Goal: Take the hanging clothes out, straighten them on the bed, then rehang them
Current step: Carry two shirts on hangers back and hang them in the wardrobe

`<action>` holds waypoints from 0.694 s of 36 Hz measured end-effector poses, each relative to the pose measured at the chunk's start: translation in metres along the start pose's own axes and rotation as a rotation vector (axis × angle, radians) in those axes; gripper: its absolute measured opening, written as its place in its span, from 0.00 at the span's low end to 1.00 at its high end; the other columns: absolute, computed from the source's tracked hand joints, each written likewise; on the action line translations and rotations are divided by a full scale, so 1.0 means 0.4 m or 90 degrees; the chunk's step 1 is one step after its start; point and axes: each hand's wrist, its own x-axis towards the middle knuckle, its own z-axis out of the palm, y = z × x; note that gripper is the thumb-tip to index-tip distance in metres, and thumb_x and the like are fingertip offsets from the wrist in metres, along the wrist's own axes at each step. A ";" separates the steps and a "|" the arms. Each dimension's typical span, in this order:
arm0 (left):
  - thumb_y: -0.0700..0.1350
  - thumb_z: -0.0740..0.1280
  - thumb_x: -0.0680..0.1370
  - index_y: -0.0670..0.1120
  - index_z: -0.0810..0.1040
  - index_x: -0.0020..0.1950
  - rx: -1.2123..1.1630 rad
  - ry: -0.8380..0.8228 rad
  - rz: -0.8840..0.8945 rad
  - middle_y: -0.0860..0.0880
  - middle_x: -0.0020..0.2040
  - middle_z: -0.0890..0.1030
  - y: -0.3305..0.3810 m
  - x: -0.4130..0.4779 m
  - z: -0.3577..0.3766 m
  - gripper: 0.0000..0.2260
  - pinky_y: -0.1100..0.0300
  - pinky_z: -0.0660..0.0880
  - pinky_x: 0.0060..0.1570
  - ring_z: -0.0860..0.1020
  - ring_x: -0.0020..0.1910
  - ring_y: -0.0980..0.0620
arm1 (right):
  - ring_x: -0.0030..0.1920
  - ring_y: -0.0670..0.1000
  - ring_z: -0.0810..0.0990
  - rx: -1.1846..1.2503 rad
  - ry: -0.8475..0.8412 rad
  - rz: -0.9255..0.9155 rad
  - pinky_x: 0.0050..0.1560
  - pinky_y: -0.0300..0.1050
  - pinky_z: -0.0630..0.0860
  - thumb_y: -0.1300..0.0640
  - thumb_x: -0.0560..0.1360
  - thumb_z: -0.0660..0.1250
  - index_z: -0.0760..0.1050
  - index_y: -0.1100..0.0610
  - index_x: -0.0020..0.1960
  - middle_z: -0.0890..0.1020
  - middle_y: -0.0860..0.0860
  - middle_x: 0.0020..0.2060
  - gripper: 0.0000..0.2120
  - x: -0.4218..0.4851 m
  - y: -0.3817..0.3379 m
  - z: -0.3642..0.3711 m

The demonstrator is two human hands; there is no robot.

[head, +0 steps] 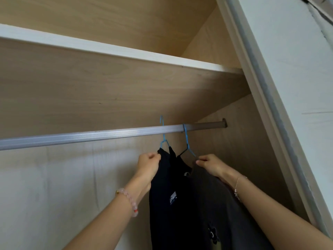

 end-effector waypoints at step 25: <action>0.49 0.67 0.74 0.54 0.69 0.70 0.038 -0.162 0.070 0.54 0.66 0.74 -0.160 -0.291 -0.005 0.24 0.55 0.72 0.64 0.74 0.64 0.55 | 0.68 0.47 0.73 0.183 -0.008 -0.072 0.69 0.41 0.68 0.54 0.82 0.63 0.65 0.53 0.78 0.74 0.48 0.69 0.25 -0.428 0.051 0.033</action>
